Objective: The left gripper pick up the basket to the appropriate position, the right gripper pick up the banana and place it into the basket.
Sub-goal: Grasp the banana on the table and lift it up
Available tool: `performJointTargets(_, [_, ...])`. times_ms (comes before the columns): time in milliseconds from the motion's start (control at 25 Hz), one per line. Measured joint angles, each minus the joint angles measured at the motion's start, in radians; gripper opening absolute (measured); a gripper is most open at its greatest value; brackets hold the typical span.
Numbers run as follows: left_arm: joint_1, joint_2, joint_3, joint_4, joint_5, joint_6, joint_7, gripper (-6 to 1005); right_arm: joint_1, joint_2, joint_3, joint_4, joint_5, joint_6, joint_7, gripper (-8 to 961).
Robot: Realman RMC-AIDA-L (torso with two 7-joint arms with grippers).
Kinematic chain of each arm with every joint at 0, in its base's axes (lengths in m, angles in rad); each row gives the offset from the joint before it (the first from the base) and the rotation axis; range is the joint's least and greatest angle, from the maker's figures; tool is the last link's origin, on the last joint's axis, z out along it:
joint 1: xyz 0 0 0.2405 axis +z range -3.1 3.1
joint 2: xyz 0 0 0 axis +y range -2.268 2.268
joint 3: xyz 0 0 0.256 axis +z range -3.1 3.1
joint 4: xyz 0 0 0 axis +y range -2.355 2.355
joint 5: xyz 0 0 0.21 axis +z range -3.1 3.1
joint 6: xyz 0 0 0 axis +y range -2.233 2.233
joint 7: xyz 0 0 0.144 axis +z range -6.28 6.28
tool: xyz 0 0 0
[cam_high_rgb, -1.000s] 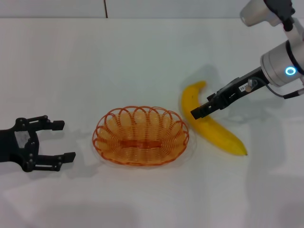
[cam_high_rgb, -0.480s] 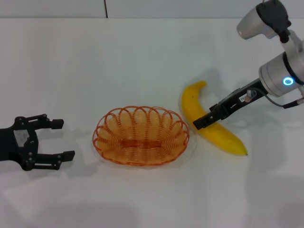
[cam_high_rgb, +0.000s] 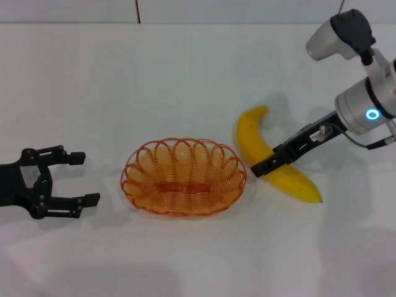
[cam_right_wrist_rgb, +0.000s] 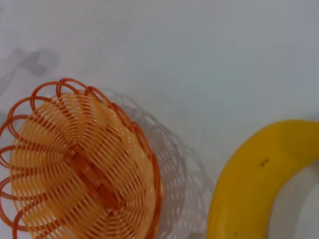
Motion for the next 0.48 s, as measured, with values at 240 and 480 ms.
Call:
performJointTargets(240, [-0.001, -0.002, 0.001, 0.0, -0.001, 0.0, 0.0, 906, 0.001, 0.0, -0.007, 0.003, 0.0, 0.005, -0.001, 878])
performJointTargets(480, [0.0, -0.003, -0.004, 0.0, 0.001, 0.0, 0.0, 905, 0.002, 0.0, -0.007, 0.003, 0.005, 0.008, -0.003, 858])
